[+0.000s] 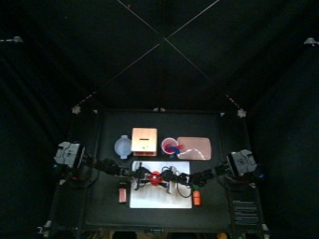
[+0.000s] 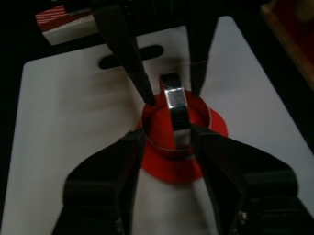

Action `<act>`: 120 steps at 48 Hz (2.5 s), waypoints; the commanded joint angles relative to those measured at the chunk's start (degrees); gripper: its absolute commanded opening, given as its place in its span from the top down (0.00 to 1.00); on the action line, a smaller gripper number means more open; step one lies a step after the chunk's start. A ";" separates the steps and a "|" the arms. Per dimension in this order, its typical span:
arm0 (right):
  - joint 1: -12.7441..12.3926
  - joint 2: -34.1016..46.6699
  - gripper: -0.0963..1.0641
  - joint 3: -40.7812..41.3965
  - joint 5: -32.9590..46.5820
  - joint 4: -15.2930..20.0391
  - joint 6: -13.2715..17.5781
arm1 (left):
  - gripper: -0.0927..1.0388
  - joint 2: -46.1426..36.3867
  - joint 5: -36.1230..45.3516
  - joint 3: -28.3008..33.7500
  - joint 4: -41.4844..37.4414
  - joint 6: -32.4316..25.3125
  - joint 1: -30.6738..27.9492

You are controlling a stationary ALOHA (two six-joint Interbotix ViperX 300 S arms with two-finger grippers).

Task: Get the cutter from the drawer then cut the dough then place the extra dough in the bowl
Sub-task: Cut the dough

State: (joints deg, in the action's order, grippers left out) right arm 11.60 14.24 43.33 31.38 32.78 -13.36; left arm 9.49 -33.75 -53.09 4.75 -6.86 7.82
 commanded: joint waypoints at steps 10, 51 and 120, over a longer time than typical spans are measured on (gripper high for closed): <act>-1.58 -1.67 0.14 -0.97 0.18 -1.14 0.09 | 0.16 -6.68 -0.35 1.49 -1.32 -1.41 0.35; -6.33 -6.50 0.14 -8.79 -22.68 -13.01 0.35 | 0.25 -5.54 -9.49 -4.66 8.26 -4.39 0.79; -9.40 -4.75 0.14 -21.80 -48.78 -24.96 0.97 | 0.49 1.93 -14.94 -3.34 16.44 -4.92 6.77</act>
State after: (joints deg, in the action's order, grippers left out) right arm 2.46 10.63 22.76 -17.84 7.73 -12.39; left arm 14.24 -48.43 -57.13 21.45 -11.69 14.41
